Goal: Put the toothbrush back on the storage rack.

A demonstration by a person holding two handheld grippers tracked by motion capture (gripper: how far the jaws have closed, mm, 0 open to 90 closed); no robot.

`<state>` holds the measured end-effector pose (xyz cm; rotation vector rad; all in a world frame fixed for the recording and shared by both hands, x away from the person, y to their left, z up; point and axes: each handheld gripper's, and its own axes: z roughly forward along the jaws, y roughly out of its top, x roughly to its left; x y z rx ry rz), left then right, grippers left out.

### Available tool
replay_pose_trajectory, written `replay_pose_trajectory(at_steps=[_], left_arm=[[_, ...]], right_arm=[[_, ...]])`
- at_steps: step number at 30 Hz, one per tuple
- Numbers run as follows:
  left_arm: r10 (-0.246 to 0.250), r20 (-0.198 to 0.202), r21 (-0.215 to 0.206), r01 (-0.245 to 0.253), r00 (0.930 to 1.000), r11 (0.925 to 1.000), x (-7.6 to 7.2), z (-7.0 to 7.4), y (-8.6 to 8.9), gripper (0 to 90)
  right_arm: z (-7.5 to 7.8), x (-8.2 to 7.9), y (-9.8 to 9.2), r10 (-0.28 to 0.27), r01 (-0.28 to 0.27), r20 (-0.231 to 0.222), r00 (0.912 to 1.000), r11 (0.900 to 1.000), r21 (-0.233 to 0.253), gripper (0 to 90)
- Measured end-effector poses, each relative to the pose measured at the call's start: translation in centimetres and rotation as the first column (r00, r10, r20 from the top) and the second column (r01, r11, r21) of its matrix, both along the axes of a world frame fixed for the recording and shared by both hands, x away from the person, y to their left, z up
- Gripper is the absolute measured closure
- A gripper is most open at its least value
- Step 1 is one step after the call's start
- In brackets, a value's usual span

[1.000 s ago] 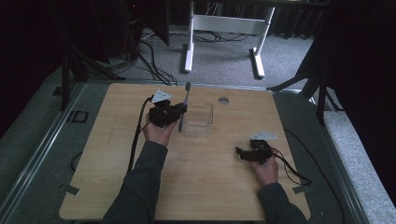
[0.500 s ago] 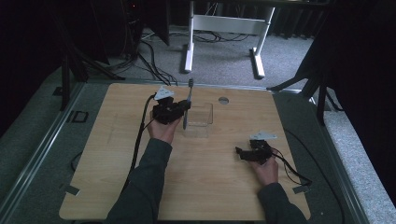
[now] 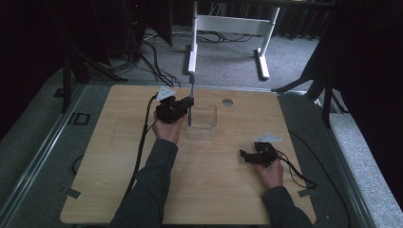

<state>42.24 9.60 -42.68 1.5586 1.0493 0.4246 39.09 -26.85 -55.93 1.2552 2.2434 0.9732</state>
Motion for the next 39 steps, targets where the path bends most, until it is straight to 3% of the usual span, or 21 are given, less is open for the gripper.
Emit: replay_pose_trajectory(at_steps=[11, 21, 28, 34, 39], left_arm=[[0.033, 0.059, -0.001, -0.033, 0.9977, 0.9994, 0.4, -0.3, -0.1, 78.0], [-0.012, 0.088, 0.056, 0.007, 0.996, 0.9984, 1.0, -0.6, -1.0, 77.8], [-0.026, 0.08, 0.141, 0.014, 0.9965, 0.99, 1.2, -1.2, -1.9, 77.8], [-0.064, 0.064, 0.233, 0.048, 0.9959, 0.9713, 1.2, -2.0, -2.5, 77.7], [-0.096, 0.044, 0.259, 0.081, 0.9945, 0.9624, 1.1, -2.4, -2.5, 74.9]], right_arm=[[0.0, 0.0, 0.0, 0.001, -0.001, 0.0, 1.0, 1.0, -0.001, 22.8], [0.0, 0.0, 0.0, 0.002, -0.002, 0.0, 1.0, 1.0, -0.002, 22.7], [0.0, 0.0, 0.0, 0.003, -0.003, 0.0, 1.0, 1.0, -0.001, 22.7], [0.0, 0.0, 0.0, 0.004, -0.004, 0.001, 1.0, 1.0, -0.002, 22.7], [0.0, 0.0, 0.0, 0.003, -0.003, -0.001, 1.0, 1.0, 0.0, 22.7]])
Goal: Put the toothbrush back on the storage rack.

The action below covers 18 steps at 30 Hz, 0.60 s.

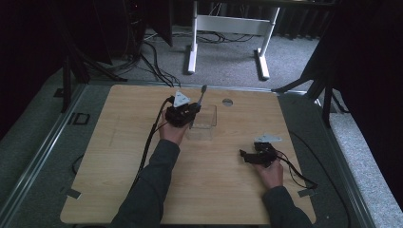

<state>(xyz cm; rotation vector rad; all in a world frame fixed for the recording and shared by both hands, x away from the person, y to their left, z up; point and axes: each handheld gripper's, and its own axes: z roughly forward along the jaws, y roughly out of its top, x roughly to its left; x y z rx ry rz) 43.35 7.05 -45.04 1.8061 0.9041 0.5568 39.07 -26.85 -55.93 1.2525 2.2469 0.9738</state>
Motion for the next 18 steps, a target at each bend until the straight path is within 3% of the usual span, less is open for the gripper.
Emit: replay_pose_trajectory(at_steps=[3, 7, 12, 16, 18], left_arm=[[-0.002, 0.002, -0.013, 0.002, 1.0, 0.9999, -0.3, 0.0, 0.3, 65.5], [0.005, 0.033, -0.02, -0.004, 0.9994, 0.9998, -1.1, 0.5, 0.9, 55.4], [0.026, 0.051, -0.044, -0.023, 0.9984, 0.9988, -2.0, 1.1, 2.6, 49.3], [0.069, 0.026, -0.063, -0.067, 0.9973, 0.9958, -2.1, 1.0, 4.4, 45.3], [0.099, 0.0, -0.047, -0.099, 0.9951, 0.994, -2.1, 0.6, 5.2, 43.5]], right_arm=[[0.0, 0.0, 0.0, 0.0, 0.0, 0.0, 1.0, 1.0, 0.0, 22.7], [0.0, 0.0, 0.0, 0.0, 0.0, 0.0, 1.0, 1.0, 0.0, 22.8], [0.0, 0.0, 0.0, 0.001, -0.001, 0.001, 1.0, 1.0, -0.001, 22.7], [0.0, 0.0, 0.0, 0.001, -0.001, 0.001, 1.0, 1.0, -0.001, 22.7], [0.0, 0.0, 0.0, 0.002, -0.002, 0.001, 1.0, 1.0, -0.001, 22.7]])
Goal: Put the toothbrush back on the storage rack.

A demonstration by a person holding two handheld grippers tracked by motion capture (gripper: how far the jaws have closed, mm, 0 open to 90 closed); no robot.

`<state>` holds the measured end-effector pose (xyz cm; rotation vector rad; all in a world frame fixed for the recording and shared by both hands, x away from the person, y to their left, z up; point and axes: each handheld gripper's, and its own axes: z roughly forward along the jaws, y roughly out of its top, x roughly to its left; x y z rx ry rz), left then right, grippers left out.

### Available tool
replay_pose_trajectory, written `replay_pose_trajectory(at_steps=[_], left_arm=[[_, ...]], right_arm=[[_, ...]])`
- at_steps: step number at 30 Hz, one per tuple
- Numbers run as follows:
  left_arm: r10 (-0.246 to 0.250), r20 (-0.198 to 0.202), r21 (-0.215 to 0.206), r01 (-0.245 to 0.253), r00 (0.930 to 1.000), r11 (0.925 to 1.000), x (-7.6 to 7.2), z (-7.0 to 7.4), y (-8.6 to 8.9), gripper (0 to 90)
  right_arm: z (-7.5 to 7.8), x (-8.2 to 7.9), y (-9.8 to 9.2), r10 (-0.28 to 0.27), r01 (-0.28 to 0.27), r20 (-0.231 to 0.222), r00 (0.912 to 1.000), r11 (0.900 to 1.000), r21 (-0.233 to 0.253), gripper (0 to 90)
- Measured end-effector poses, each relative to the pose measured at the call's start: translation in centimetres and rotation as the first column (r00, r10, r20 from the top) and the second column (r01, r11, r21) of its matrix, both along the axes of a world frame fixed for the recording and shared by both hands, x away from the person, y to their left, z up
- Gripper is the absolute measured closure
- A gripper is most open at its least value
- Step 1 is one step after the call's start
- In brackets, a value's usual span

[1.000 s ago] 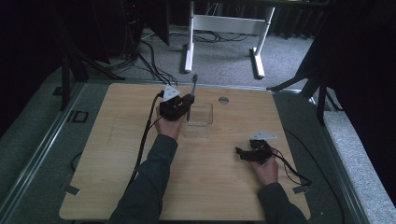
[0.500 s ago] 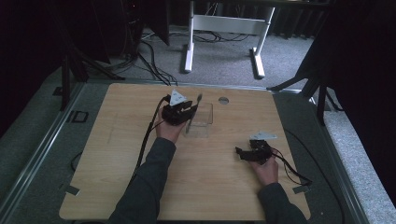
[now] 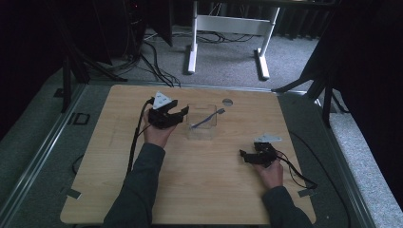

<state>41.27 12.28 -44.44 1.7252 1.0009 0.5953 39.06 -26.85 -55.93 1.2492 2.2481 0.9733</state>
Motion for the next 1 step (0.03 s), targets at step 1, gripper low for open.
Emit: replay_pose_trajectory(at_steps=[1], left_arm=[[0.023, -0.015, 0.021, -0.022, 0.9996, 0.9995, 0.0, -0.41, 0.42, 42.7]], right_arm=[[0.0, 0.0, 0.0, 0.0, 0.0, -0.001, 1.0, 1.0, 0.0, 22.7]])
